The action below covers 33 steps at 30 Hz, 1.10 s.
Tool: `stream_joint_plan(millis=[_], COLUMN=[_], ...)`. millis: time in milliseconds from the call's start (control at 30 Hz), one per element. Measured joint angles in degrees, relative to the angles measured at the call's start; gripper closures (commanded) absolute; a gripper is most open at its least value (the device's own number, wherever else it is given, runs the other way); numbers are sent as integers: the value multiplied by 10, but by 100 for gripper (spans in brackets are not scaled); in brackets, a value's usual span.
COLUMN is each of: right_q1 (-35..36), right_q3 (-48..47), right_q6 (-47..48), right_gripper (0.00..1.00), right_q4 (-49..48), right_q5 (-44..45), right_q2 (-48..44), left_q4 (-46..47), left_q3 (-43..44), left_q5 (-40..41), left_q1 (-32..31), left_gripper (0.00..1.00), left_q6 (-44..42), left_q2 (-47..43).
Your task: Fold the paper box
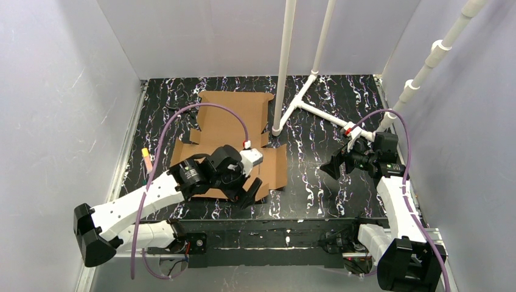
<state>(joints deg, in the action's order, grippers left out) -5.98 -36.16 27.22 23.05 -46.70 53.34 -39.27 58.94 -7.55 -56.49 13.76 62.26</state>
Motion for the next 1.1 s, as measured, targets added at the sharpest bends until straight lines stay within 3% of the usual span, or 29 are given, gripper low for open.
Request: stream_joint_plan(millis=[167,433,700,1100], right_q1=[0,0,0,0], right_q3=[-1,-1,-1,-1], right_q6=[0,0,2,10], right_gripper=[0,0,0,0], right_q4=[0,0,0,0], right_q5=[0,1,0,0], right_q2=[4,7,12,14], left_q4=[35,133,87,145], left_q3=[-77,-141,-204,-242], left_q5=[54,115,65,72], left_q1=[0,1,1,0], left_gripper=[2,2,14,23], left_q6=[-100,-246,-405,-481], left_q2=[-31,-112,-87,-48])
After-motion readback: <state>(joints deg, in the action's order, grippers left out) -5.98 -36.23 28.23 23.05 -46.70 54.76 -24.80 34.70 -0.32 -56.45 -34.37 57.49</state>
